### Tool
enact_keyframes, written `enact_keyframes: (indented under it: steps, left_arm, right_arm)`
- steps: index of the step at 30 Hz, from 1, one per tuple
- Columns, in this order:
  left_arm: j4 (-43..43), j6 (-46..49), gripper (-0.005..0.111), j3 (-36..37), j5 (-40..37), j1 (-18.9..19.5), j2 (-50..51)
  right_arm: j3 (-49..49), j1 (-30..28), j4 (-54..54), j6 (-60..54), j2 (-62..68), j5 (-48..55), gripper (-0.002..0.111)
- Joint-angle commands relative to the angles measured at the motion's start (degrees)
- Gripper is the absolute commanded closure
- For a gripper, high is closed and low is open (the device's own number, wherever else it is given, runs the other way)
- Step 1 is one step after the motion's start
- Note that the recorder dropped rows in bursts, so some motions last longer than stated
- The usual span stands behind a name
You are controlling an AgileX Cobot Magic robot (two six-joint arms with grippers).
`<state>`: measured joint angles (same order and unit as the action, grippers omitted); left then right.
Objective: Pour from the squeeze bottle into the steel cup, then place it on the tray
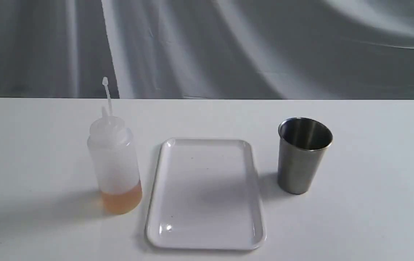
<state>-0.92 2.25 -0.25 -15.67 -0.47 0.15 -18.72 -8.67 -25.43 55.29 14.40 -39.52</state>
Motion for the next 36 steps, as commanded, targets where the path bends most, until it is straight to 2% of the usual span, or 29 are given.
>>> enact_keyframes:
  steps: [1, 7, 13, 18, 26, 36]
  left_arm:
    - [0.0, -0.2, 0.107, 0.3, 0.4, -0.4, -0.1]
    - [0.0, -0.3, 0.107, 0.3, 0.4, -0.4, -0.1]
    - [0.0, -0.3, 0.107, 0.3, 0.4, -0.4, -0.1]
    - [0.0, -0.2, 0.107, 0.3, 0.4, -0.4, -0.1]
    - [0.0, -0.4, 0.107, 0.3, 0.4, -0.4, -0.1]
    - [0.0, -0.4, 0.107, 0.3, 0.4, -0.4, -0.1]
  right_arm:
    - [-8.0, 0.1, -5.3, 1.4, 7.1, 1.6, 0.108]
    - [-18.4, 0.1, -7.9, 5.1, 19.1, 3.0, 0.108]
    - [-31.1, 0.7, -12.1, 9.3, 28.5, 17.2, 0.108]
    - [-42.1, 6.8, -16.8, 9.0, 34.8, 33.0, 0.108]
    - [-51.0, 18.7, -19.7, 4.9, 42.2, 47.8, 0.108]
    - [-51.4, 31.4, -24.3, -0.4, 49.5, 54.0, 0.108]
